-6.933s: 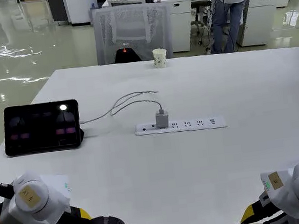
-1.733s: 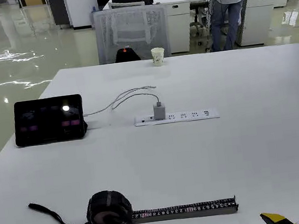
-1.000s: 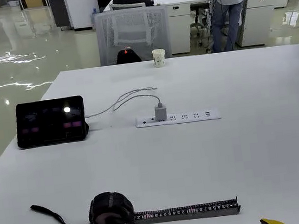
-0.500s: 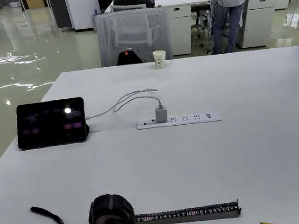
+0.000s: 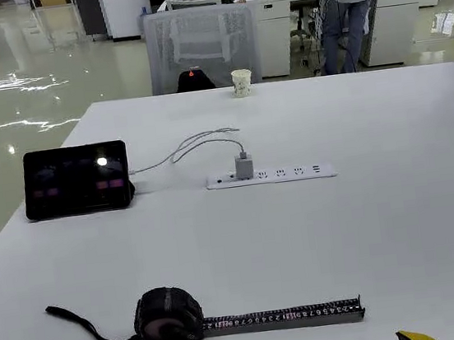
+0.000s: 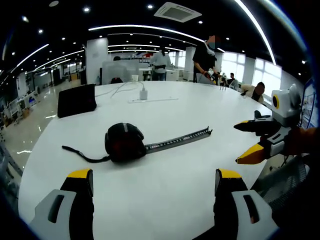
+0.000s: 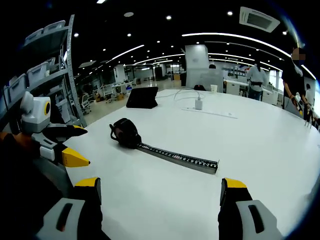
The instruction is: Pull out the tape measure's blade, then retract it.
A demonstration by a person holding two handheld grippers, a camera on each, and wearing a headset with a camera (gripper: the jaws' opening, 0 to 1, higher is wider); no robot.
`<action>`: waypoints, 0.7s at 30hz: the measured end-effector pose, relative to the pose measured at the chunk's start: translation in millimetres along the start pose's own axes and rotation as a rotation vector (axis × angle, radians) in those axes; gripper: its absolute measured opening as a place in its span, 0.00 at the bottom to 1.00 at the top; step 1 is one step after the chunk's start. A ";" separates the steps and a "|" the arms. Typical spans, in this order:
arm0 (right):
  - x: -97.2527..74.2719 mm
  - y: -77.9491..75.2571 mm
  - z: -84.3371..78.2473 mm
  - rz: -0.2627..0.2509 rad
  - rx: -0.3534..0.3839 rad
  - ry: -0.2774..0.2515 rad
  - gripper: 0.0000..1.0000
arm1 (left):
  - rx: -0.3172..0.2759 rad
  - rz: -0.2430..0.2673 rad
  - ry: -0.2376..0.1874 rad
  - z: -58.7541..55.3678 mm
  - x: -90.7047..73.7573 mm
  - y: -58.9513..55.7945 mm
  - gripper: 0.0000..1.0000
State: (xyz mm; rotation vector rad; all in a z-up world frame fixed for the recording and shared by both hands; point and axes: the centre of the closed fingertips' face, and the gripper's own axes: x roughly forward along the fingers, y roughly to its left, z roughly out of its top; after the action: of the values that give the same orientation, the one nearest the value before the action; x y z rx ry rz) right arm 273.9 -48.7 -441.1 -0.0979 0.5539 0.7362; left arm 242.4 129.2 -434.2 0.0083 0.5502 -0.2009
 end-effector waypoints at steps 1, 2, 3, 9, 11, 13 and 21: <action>-0.2 0.1 -0.7 0.001 0.002 0.001 0.99 | -0.002 0.003 -0.002 0.0 -0.1 0.5 0.99; -0.4 0.4 -1.7 0.001 0.006 0.003 0.99 | -0.005 0.003 -0.003 0.1 -0.3 0.7 0.99; -0.8 0.9 -2.0 0.003 0.006 0.002 0.99 | -0.006 0.006 -0.002 0.0 -0.4 1.2 0.99; -1.6 7.0 -5.9 0.038 -0.001 0.011 0.99 | -0.016 0.010 -0.001 0.3 1.2 1.8 0.99; -1.8 8.1 -6.4 0.050 -0.010 0.013 0.99 | -0.018 0.011 -0.001 0.5 1.8 1.8 0.99; -2.0 8.5 -7.4 0.065 -0.023 0.019 0.99 | -0.023 0.014 -0.001 0.5 2.7 2.2 0.99; -2.5 5.3 -8.0 0.139 -0.073 0.032 0.99 | -0.028 0.015 0.008 -1.2 6.5 2.6 0.99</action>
State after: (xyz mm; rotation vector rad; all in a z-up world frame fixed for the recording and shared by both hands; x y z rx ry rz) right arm 265.4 -48.5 -446.1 -0.1407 0.5684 0.8915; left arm 247.7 130.5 -438.8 -0.0137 0.5604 -0.1791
